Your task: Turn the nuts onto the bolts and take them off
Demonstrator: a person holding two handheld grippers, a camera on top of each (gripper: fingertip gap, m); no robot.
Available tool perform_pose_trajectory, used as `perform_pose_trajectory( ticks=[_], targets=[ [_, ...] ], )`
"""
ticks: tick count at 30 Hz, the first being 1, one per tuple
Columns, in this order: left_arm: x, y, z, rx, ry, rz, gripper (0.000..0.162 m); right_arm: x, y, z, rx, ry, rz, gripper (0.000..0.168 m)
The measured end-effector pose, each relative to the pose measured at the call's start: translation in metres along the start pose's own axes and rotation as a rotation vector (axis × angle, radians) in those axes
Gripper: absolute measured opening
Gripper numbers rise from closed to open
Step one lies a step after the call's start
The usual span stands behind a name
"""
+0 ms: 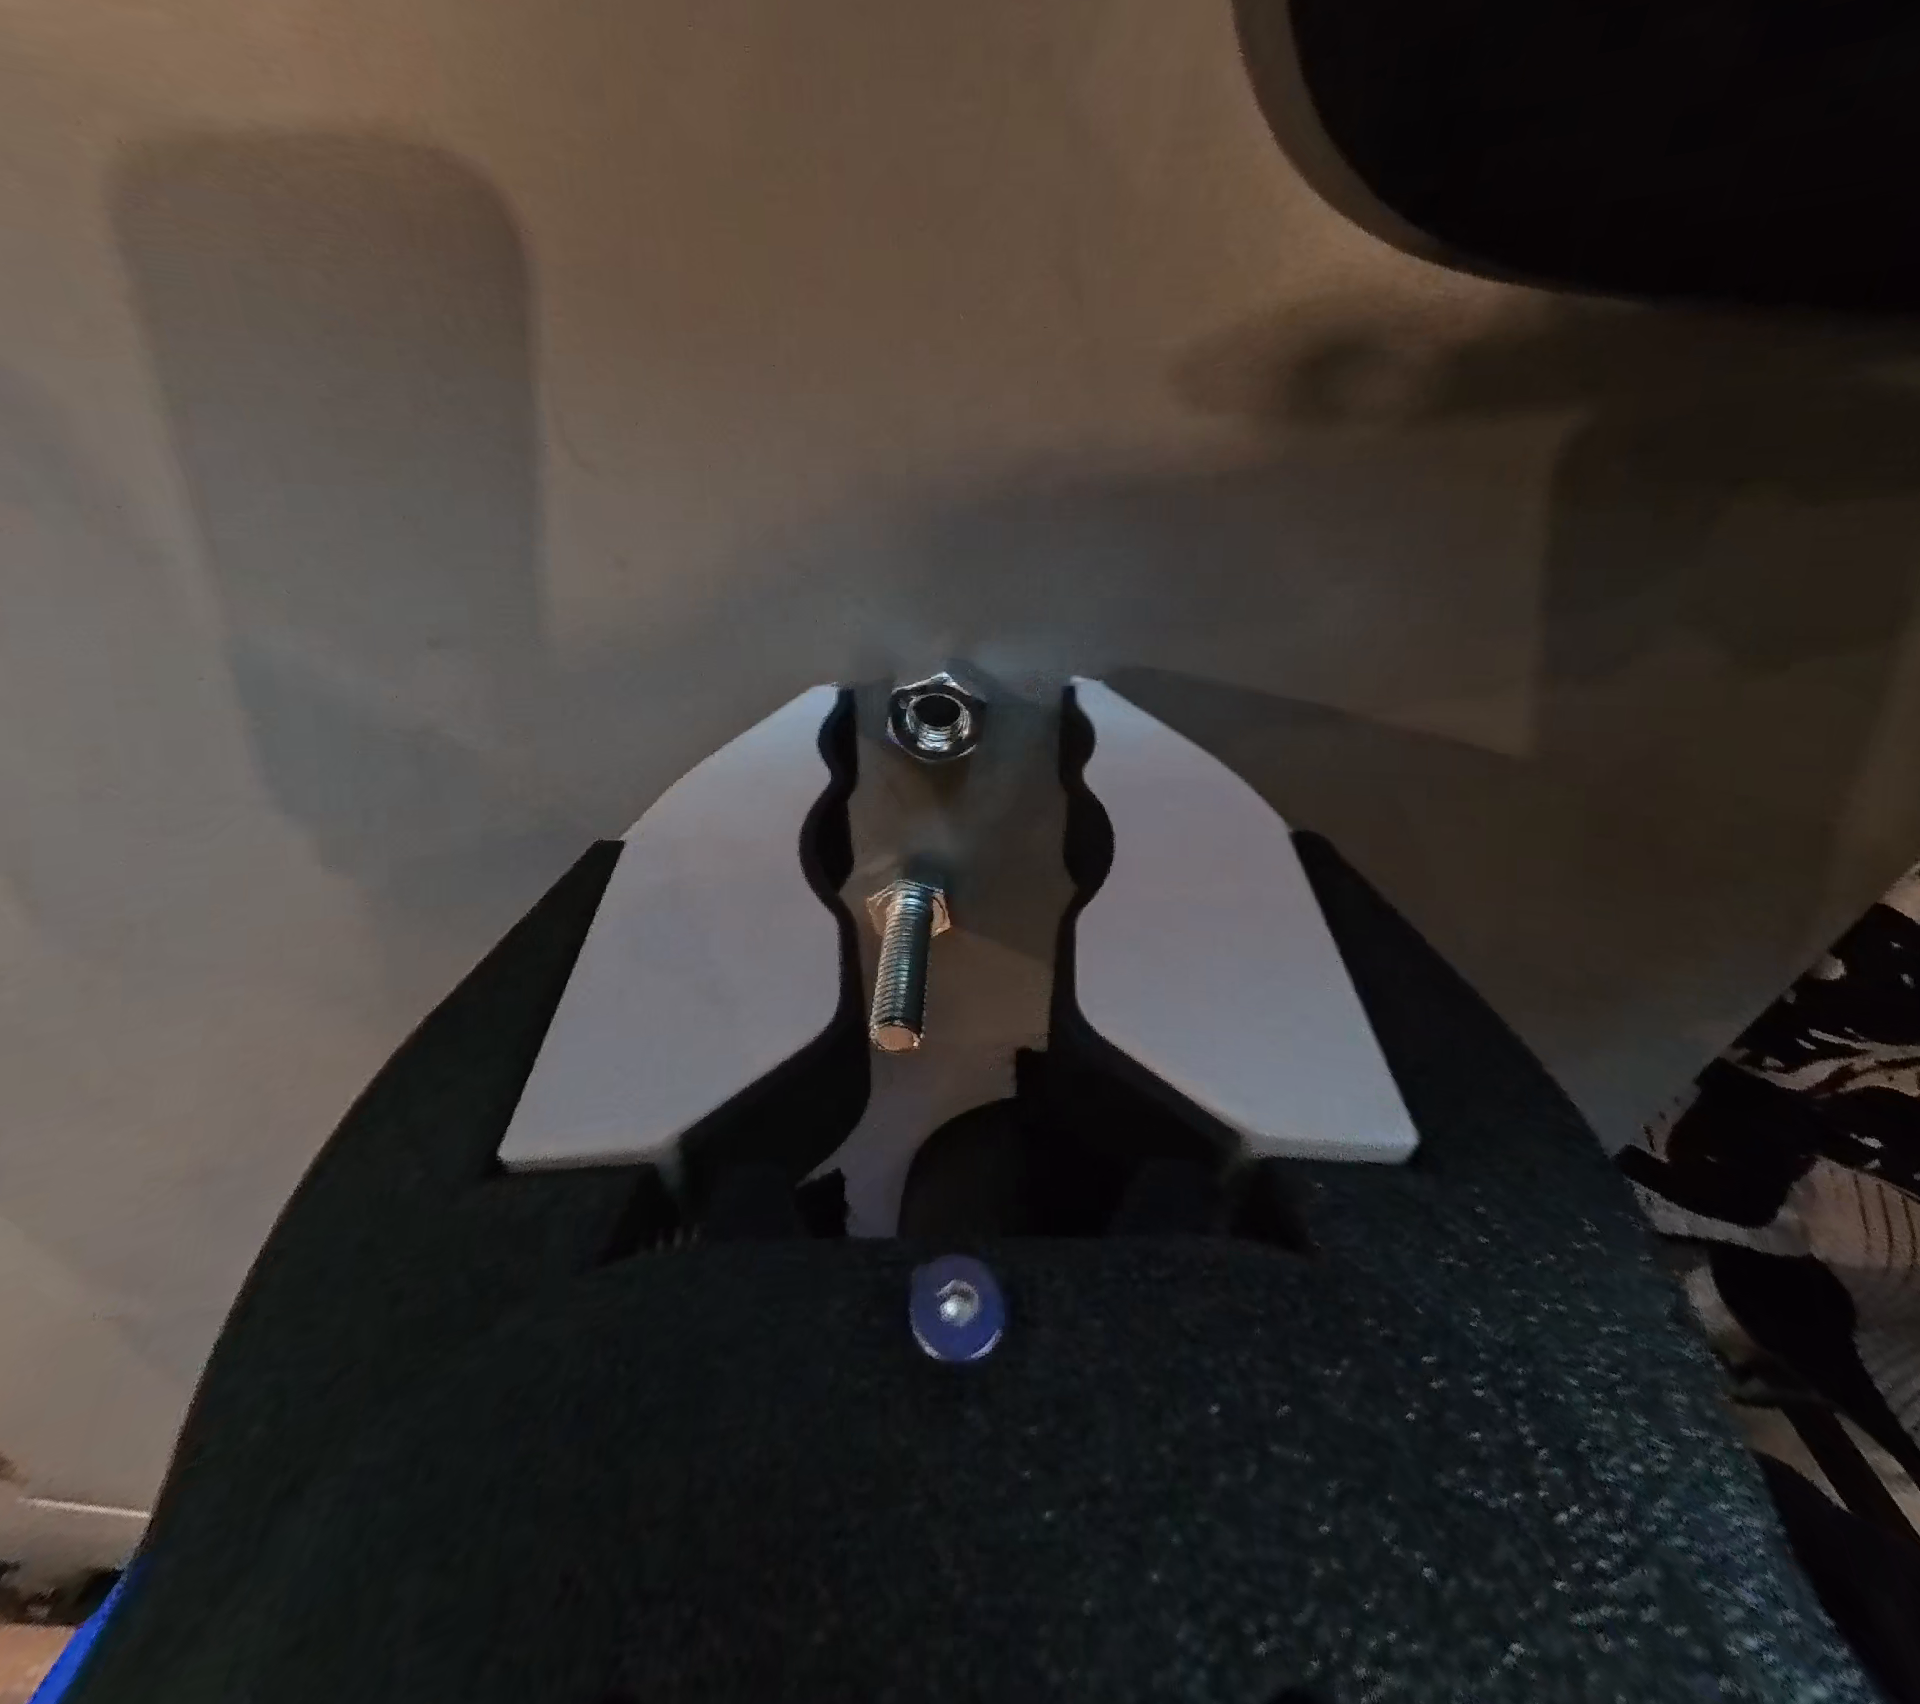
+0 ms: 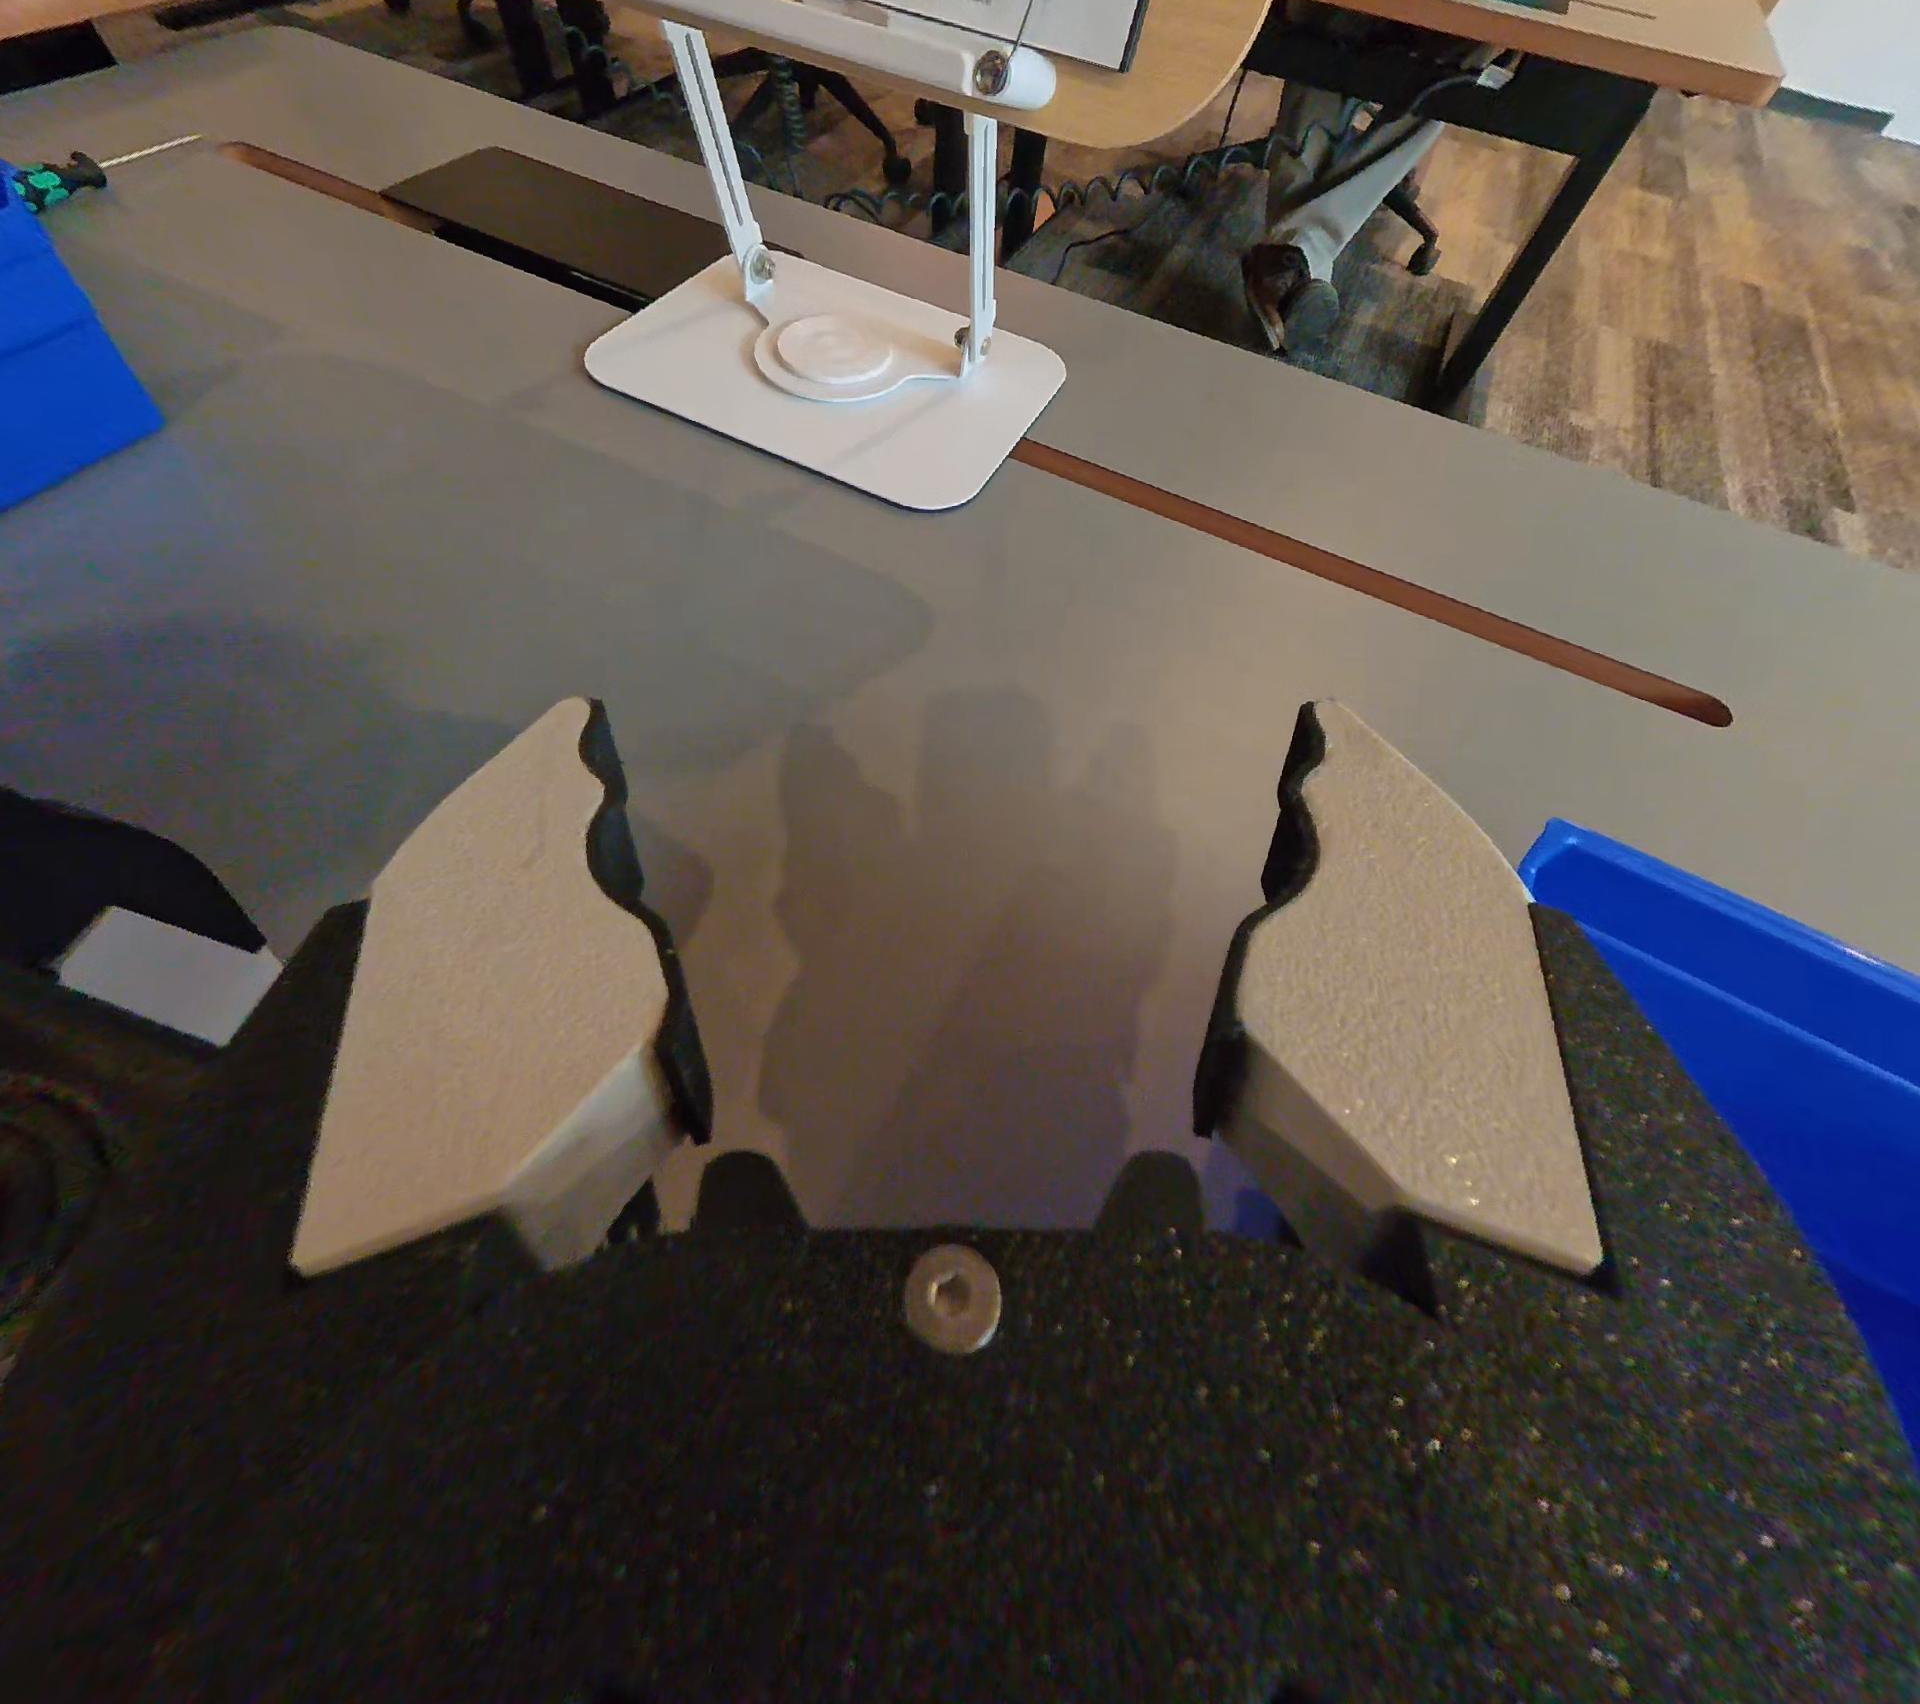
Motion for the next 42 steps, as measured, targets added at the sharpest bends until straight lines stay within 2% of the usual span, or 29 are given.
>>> perform_pose_trajectory(
  ticks=[4, 9, 13, 17, 19, 22, 25, 30, 42],
  targets=[
    [-0.002, 0.000, 0.010, 0.005, -0.050, 0.004, 0.052, 0.000, -0.001, 0.001, -0.001, -0.003, -0.003, 0.118],
    [-0.014, 0.008, 0.046, 0.056, -0.247, 0.057, 0.082, 0.000, -0.003, 0.001, -0.002, -0.004, -0.008, 0.118],
    [-0.043, 0.017, 0.068, 0.084, -0.454, 0.137, 0.085, 0.000, -0.002, 0.002, 0.000, -0.007, -0.008, 0.118],
    [-0.068, 0.018, 0.063, 0.026, -0.622, 0.202, 0.092, 0.001, -0.001, 0.002, 0.002, -0.008, -0.002, 0.118],
    [-0.077, 0.014, 0.047, -0.019, -0.608, 0.230, 0.089, 0.001, 0.000, 0.002, 0.007, -0.010, -0.002, 0.118],
    [-0.083, 0.012, 0.018, 0.011, -0.513, 0.221, 0.083, 0.002, 0.001, 0.002, 0.007, -0.012, 0.000, 0.118],
    [-0.079, 0.014, 0.002, 0.014, -0.483, 0.206, 0.072, 0.002, 0.002, 0.003, 0.008, -0.014, 0.000, 0.118],
    [-0.071, 0.014, -0.009, -0.010, -0.474, 0.177, 0.057, 0.002, 0.001, 0.002, 0.010, -0.013, -0.001, 0.118],
    [-0.064, 0.010, -0.015, -0.015, -0.476, 0.142, 0.043, 0.002, 0.002, 0.002, 0.011, -0.014, 0.001, 0.118]
  ],
)
Point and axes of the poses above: each gripper's, where its closed fingertips meet, z back along the fingers, x out of its top, y = z × x across the jaws, the point moved 4 cm from there along z, back along the fingers, and after that the axes turned 10 degrees about y, right-handed, at the moved point
